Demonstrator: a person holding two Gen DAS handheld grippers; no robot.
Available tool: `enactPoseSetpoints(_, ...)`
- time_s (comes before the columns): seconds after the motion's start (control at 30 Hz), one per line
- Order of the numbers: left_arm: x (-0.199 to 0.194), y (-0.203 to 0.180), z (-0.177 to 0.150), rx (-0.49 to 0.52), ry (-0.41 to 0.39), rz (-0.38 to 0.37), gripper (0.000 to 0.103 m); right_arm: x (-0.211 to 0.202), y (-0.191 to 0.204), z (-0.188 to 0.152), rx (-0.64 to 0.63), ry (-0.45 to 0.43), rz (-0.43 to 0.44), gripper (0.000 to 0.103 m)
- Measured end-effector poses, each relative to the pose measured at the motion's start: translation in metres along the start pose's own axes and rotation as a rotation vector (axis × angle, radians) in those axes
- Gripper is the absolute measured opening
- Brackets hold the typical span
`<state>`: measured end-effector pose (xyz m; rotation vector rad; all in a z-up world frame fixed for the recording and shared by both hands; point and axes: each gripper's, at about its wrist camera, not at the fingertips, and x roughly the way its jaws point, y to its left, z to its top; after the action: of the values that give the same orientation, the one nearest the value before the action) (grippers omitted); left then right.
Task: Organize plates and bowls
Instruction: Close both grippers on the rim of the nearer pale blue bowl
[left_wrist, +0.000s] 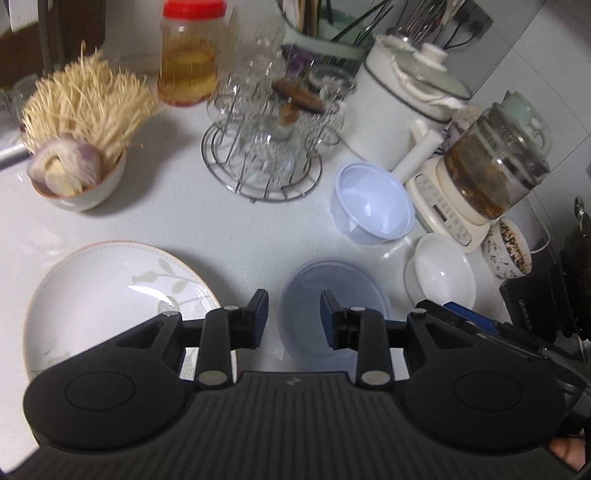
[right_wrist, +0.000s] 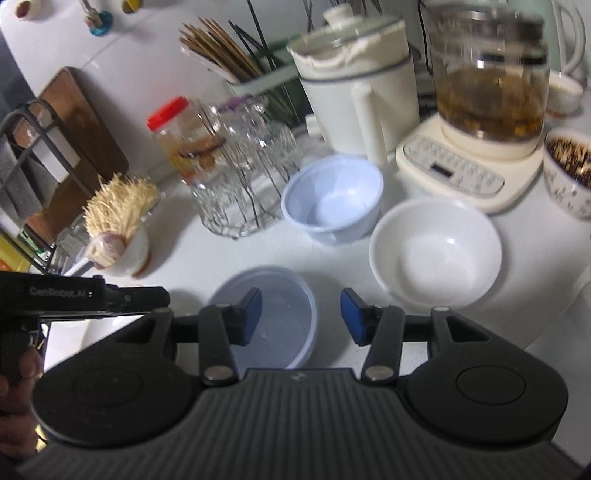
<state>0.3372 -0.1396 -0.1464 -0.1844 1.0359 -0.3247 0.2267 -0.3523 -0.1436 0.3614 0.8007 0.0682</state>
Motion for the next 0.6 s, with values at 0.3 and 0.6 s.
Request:
enactPoseSetpoints(0.3, -0.051, -0.023, -0.004, 0.052, -0.07, 0.0, 0.036, -0.039, 0.019, 0.005, -0.056, -0.048, -0.026, 0.051)
enactPoseSetpoints(0.6, -0.069, -0.021, -0.006, 0.093, -0.092, -0.04, 0.036, -0.062, 0.032, 0.006, -0.036, -0.109, -0.067, 0.051)
